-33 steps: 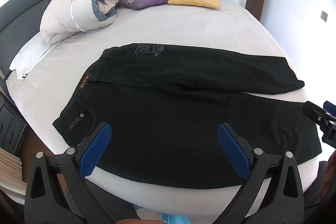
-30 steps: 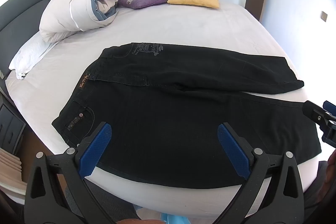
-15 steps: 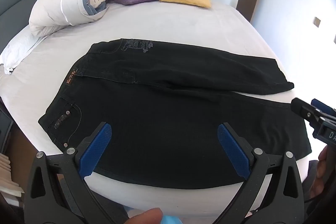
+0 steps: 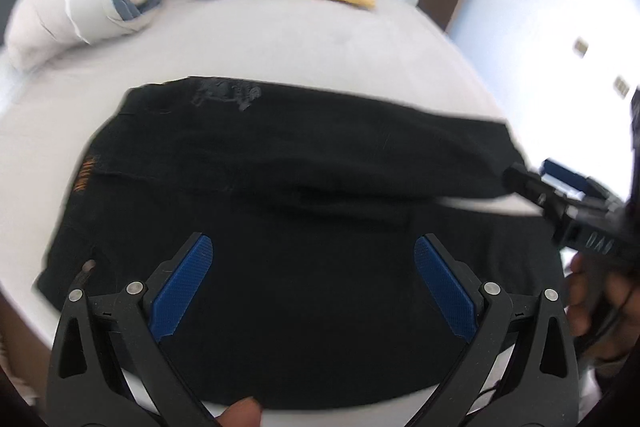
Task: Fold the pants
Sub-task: 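Move both grippers toward the waistband of the black jeans, then grasp the jeans waistband with the left gripper while the right gripper grasps the other waistband end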
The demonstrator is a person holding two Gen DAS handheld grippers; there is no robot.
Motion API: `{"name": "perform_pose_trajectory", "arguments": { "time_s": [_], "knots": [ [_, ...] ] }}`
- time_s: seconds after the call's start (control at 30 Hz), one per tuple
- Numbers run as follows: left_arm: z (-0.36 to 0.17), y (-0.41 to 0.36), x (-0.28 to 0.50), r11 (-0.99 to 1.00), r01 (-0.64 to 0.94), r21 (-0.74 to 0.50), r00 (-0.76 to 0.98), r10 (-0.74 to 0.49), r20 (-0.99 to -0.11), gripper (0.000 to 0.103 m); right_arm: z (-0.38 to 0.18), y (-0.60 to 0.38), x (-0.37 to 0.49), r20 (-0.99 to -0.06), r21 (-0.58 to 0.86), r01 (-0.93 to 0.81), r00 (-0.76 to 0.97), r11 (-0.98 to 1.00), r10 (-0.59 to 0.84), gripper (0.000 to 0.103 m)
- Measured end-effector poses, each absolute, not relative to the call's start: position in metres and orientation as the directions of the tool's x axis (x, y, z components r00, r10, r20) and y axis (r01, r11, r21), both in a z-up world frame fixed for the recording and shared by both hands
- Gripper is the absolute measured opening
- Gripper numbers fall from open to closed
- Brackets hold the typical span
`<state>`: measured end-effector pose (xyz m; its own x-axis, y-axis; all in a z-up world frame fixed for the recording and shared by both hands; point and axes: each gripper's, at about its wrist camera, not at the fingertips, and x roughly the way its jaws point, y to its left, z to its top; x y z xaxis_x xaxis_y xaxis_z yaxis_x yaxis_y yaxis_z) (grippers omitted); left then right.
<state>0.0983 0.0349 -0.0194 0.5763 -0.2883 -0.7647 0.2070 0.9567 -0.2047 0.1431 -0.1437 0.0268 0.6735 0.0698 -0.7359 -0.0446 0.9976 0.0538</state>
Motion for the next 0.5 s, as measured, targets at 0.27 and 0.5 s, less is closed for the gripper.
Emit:
{"name": "perform_pose_trajectory", "arguments": {
  "time_s": [0.27, 0.5],
  "knots": [
    [-0.013, 0.092, 0.228, 0.960, 0.199, -0.195, 0.622, -0.277, -0.732, 0.103, 0.029, -0.118, 0.227, -0.667, 0.035, -0.369, 0.683, 0.929, 0.296, 0.103],
    [-0.040, 0.133, 0.358, 0.951, 0.251, -0.181, 0.510, -0.289, -0.810, 0.103, -0.004, -0.102, 0.322, -0.752, 0.096, -0.597, 0.481, 0.796, 0.451, 0.103]
  ]
}}
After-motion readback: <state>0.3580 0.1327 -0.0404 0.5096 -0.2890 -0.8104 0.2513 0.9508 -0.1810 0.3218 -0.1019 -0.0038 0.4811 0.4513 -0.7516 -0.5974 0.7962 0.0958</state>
